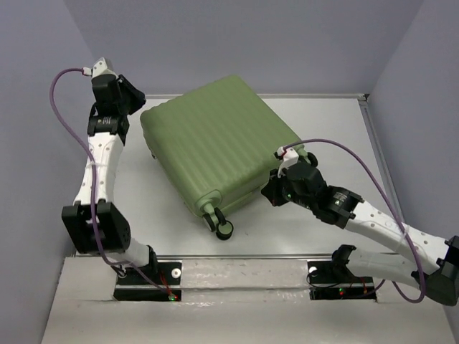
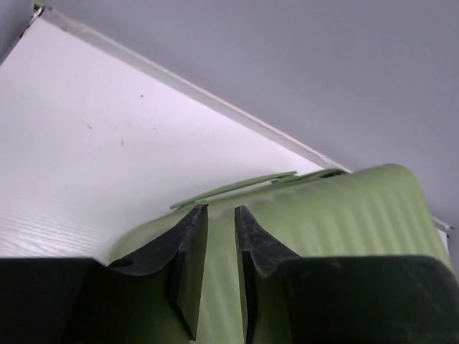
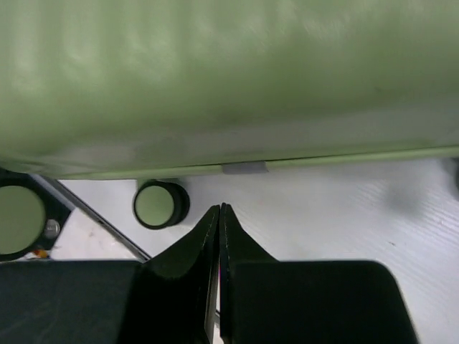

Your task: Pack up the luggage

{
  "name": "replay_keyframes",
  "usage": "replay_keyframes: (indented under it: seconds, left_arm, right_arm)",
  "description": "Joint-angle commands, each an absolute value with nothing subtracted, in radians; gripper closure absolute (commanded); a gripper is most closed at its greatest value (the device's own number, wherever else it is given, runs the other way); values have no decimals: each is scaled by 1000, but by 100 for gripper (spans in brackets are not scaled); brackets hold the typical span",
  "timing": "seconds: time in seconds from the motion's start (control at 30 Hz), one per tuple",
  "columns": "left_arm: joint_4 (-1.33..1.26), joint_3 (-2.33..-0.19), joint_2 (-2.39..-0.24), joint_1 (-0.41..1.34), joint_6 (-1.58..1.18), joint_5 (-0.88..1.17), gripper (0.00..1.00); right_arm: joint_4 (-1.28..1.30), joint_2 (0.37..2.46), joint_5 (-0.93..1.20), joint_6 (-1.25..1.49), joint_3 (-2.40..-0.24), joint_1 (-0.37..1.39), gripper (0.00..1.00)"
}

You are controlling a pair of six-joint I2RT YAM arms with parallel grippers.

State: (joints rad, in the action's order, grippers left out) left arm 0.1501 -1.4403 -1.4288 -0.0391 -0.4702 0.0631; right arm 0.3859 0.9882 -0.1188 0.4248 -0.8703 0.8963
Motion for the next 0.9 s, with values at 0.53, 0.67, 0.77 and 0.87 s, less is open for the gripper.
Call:
replay_keyframes:
  seconds: [0.53, 0.67, 0.77, 0.87]
  left_arm:
    - [167, -1919, -2114, -114, -456, 434, 67]
    - [54, -1711, -2076, -78, -504, 480, 70]
    - [-70, -1527, -2014, -71, -561, 488, 75]
    - [-133, -1393, -1953, -54, -580, 492, 77]
  right_arm:
    - [-50, 1175, -506, 655, -673, 855, 93]
    - [-119, 1195, -476, 680, -678, 799, 93]
    - [-149, 1210, -428, 666, -704, 752, 93]
    - [-176, 1249, -342, 647, -739, 701, 93]
